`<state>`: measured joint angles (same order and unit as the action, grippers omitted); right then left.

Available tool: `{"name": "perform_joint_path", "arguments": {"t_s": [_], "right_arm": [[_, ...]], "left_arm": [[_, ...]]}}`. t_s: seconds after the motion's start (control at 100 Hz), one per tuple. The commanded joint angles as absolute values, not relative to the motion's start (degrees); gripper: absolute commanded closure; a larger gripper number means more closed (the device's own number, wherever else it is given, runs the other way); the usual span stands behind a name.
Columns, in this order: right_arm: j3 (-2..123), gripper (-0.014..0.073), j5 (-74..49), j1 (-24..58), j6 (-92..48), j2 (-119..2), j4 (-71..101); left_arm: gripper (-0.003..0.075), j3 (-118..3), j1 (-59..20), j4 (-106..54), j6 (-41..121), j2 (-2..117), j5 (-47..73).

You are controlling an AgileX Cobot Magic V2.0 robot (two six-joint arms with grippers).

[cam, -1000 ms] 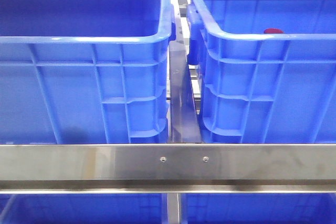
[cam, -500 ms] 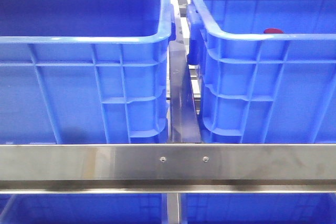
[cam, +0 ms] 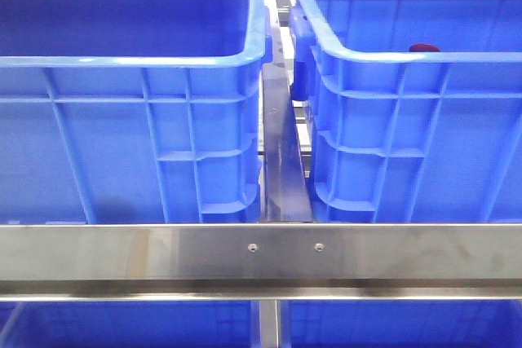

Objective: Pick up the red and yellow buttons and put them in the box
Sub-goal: 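Lower the yellow button beside the red one and open the right gripper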

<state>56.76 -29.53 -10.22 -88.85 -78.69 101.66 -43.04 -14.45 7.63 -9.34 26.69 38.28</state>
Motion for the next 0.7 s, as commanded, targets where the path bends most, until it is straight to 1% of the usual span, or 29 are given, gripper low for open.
{"name": "perform_joint_path", "arguments": {"t_s": [0.0, 0.12, 0.25, 0.69], "right_arm": [[58.7, 0.0391, -24.0, -10.6, -96.6, -77.6, 106.1], [58.8, 0.0391, -18.4, -10.6, -104.5, -79.9, 110.0], [59.6, 0.0391, -16.0, -10.6, -109.2, -83.7, 110.0], [69.5, 0.0391, -14.9, -10.6, -110.4, -98.3, 110.0]], "left_arm": [[0.0739, -44.4, -14.3, 7.5, -9.9, 27.0, 34.1], [0.0739, -44.4, -14.3, 7.5, -9.9, 27.0, 34.1], [0.0739, -44.4, -14.3, 7.5, -9.9, 27.0, 34.1], [0.0739, -44.4, -14.3, 7.5, -9.9, 27.0, 34.1]]}}
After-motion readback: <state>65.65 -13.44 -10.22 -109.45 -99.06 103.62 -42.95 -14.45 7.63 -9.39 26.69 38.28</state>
